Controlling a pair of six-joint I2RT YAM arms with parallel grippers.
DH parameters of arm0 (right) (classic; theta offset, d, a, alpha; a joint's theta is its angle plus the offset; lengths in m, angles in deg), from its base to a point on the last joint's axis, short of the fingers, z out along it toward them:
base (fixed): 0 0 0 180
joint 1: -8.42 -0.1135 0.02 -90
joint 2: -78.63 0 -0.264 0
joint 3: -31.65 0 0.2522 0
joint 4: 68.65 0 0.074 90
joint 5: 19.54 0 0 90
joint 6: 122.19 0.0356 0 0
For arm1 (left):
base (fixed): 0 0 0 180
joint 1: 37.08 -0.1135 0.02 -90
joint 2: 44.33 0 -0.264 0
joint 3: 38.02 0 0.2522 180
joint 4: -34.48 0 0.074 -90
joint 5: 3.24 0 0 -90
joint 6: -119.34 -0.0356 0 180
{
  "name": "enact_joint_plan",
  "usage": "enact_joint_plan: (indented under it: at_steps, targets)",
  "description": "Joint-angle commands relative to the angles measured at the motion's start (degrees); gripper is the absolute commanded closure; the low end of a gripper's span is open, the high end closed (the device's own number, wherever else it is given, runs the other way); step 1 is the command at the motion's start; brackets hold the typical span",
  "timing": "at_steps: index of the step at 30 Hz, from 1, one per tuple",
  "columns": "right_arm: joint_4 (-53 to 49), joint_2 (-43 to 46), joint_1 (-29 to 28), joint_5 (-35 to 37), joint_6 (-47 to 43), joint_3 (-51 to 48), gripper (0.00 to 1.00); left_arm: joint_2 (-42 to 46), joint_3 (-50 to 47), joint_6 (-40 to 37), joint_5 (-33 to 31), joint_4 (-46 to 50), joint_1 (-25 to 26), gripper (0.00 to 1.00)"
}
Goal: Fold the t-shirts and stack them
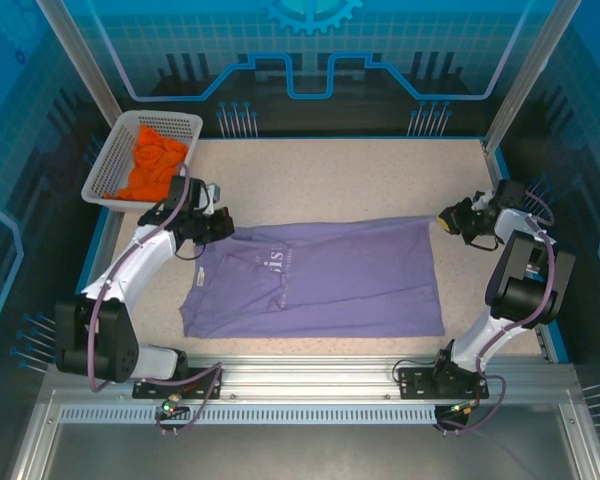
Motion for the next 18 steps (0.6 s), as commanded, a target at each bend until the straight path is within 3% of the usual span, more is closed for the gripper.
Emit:
enact_joint_plan:
  at_steps: [1, 9, 18]
  targets:
    - [1.63, 1.18, 1.79, -1.21, -1.59, -1.75, 1.0, 5.35, -3.18, 3.06, -2.25, 0.88, -0.68, 1.0]
    - [1.63, 1.59, 2.08, -0.31, -2.03, -5.58, 1.0, 12.03, -8.79, 3.97, -4.59, 3.02, -1.6, 1.0]
    - [0.81, 4.36, 1.22, 0.46, -1.33, -10.93, 1.0, 13.02, -9.11, 1.87, -6.18, 4.44, -2.75, 1.0]
